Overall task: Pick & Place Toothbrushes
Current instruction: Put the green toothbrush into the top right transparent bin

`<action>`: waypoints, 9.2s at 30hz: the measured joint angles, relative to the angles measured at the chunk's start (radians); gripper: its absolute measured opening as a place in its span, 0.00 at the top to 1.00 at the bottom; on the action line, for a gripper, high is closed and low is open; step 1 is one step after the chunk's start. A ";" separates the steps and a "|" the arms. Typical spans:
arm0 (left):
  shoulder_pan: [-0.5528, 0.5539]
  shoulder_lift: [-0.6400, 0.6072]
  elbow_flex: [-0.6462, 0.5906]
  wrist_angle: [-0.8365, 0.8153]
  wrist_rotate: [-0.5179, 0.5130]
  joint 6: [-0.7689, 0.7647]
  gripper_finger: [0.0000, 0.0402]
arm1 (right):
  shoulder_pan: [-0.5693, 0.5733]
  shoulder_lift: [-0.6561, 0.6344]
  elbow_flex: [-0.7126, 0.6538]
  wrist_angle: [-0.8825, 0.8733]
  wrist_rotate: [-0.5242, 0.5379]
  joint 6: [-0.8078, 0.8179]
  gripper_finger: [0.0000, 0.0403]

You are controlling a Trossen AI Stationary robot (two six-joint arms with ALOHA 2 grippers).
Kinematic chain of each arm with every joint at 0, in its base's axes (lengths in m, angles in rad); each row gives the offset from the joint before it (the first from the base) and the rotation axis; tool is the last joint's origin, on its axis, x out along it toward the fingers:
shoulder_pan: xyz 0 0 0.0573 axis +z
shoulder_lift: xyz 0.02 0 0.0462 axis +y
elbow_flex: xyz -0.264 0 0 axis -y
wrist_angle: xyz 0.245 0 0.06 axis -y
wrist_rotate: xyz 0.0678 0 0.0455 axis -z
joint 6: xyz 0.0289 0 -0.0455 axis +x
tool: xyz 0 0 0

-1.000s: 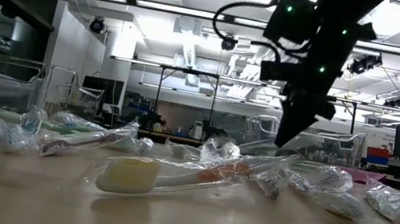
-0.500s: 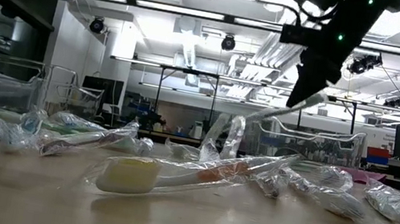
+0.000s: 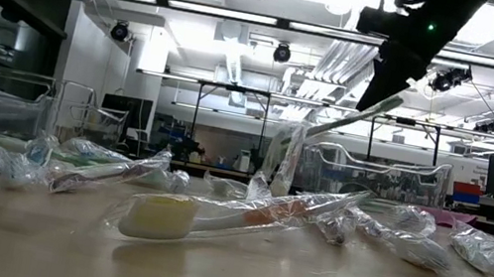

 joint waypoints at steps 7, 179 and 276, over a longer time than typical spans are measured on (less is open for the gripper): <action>0.000 0.000 0.000 0.000 0.000 0.000 0.56 | 0.048 -0.006 0.000 0.080 0.063 -0.052 0.99; 0.000 0.000 0.000 -0.037 0.000 -0.001 0.56 | -0.488 -0.231 0.000 0.222 -0.602 -0.064 0.48; 0.000 0.000 0.000 -0.037 0.000 -0.049 0.56 | -0.101 0.864 0.486 0.325 0.200 1.115 0.51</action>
